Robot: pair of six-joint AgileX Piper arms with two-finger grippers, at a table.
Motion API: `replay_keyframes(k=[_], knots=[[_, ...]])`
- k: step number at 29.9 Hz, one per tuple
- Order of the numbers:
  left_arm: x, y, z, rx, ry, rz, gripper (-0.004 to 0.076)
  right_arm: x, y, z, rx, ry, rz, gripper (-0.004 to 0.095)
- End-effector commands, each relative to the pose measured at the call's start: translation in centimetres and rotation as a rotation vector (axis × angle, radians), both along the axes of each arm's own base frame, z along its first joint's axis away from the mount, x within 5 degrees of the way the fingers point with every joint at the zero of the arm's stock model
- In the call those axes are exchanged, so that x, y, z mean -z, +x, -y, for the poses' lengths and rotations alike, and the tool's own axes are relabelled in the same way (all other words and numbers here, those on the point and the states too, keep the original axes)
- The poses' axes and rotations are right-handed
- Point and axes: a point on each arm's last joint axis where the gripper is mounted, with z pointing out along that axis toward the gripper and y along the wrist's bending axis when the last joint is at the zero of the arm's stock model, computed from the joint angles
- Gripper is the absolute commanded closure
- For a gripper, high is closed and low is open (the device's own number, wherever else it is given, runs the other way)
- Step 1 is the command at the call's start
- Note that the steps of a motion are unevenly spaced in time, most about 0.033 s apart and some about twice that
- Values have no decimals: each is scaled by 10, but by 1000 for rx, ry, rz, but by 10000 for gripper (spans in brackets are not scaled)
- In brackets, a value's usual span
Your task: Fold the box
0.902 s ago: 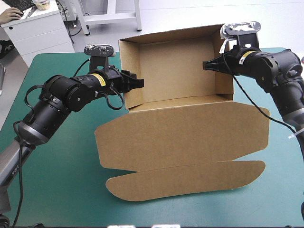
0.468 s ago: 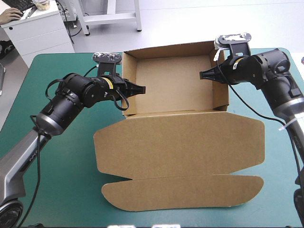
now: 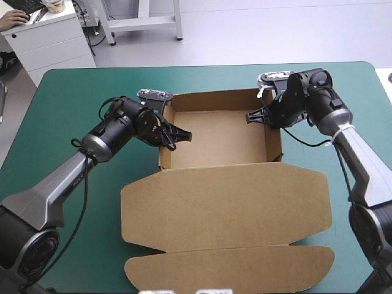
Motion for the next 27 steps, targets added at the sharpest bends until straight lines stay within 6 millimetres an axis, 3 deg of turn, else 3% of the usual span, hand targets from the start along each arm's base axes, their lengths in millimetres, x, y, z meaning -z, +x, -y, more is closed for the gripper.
replay_keyframes(k=[1, 11, 14, 16, 19, 22, 24, 27], knots=[[-25, -3, 5, 56, -41, 117, 733, -10, -5, -4, -49, 29, -3, 913], [-12, -2, 5, 55, 18, 40, 727, 14, 0, -12, -73, 50, -141, 913], [-11, -3, 4, 57, 32, 28, 664, 14, 0, -12, -100, 48, -138, 908], [-11, -3, 4, 57, 34, 25, 566, 14, 0, -12, -100, 48, -138, 863], [-11, -3, 4, 56, 32, 24, 384, 14, 0, -12, -100, 48, -138, 707], [-10, -4, 3, 56, 36, 17, 222, 14, 0, -12, -100, 48, -138, 457], [-10, -4, 3, 56, 43, 14, 174, 14, 0, -12, -100, 48, -138, 267], [-9, -4, 0, 56, 72, 9, 171, 14, 0, -13, -100, 52, -139, 98]])
